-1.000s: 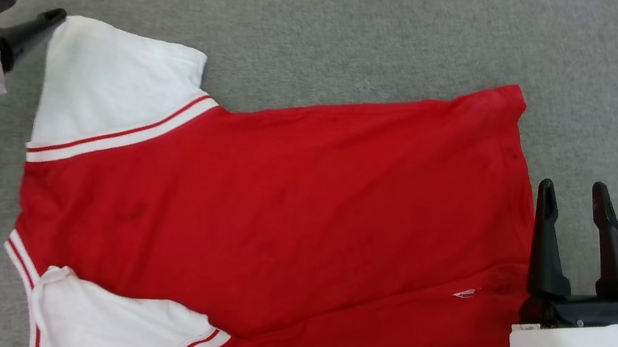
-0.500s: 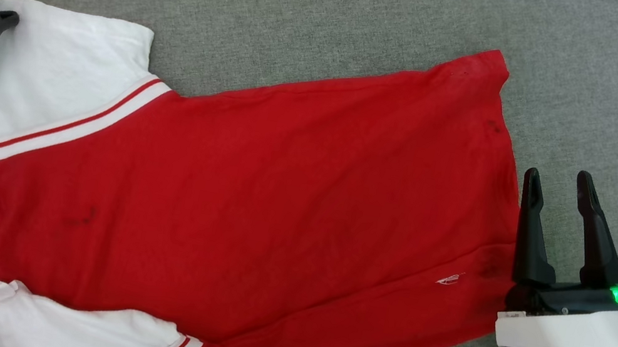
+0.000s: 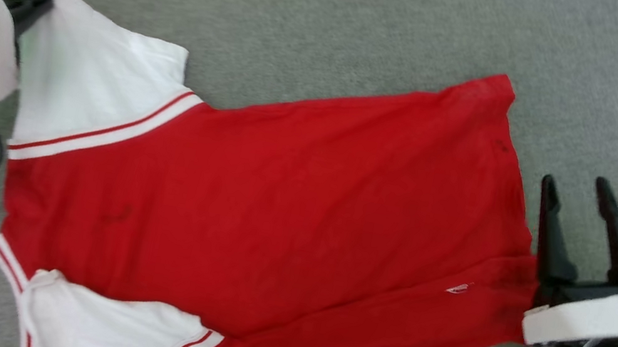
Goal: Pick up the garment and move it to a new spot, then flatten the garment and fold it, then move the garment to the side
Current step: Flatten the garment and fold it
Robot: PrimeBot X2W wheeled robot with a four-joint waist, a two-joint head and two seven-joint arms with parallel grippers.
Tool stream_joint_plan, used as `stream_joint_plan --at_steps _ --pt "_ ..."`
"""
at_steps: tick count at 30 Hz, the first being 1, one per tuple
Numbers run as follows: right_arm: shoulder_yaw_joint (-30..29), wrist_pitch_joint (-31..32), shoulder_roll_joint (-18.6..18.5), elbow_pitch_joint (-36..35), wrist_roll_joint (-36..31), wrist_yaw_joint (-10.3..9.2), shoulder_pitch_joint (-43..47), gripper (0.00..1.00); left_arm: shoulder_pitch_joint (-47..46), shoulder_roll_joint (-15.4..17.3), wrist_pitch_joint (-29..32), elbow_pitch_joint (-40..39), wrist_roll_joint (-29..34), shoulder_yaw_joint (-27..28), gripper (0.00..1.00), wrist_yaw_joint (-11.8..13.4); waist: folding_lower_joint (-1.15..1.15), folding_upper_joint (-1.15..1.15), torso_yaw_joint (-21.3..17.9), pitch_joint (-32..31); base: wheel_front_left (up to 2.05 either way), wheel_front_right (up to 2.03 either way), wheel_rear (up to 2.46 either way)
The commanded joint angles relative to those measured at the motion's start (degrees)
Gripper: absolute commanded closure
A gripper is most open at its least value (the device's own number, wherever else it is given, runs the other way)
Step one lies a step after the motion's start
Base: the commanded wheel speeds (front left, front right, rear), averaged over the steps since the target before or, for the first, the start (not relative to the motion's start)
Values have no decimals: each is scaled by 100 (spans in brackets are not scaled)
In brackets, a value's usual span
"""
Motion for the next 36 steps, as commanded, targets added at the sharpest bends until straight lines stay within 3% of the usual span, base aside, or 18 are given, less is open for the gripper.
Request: stream_joint_plan --at_steps 1,7,14,16,20,27,36 --pt "-11 245 -160 -42 -53 -4 -154 0 107 25 -244 -73 -98 -106 100 -6 0 0 212 -227 0 0 0" --pt "239 1778 -929 -230 151 -4 -532 0 279 295 -1051 -740 -434 -663 100 -7 0 0 536 -485 0 0 0" --pt "275 4256 -1542 -144 1271 -4 -1318 0 595 725 -1867 -1758 -479 -1056 100 -7 0 0 933 -498 0 0 0" --pt "349 4821 -1830 -30 1248 -4 -1546 0 734 792 -2070 -2027 -489 -1079 100 -7 0 0 1063 -459 0 0 0" --pt "431 5667 -2055 214 1273 -4 -2065 0 946 829 -2290 -2558 -359 -1128 100 30 0 0 1319 -317 0 0 0" --pt "684 6368 -2304 870 899 -4 -2723 0 1009 660 -2346 -3229 -95 -1315 100 159 0 0 1726 -75 0 0 0" --pt "1194 6383 -2307 1762 766 -3 -2786 0 1033 408 -2403 -3589 180 -1548 100 250 0 0 2052 144 0 0 0"
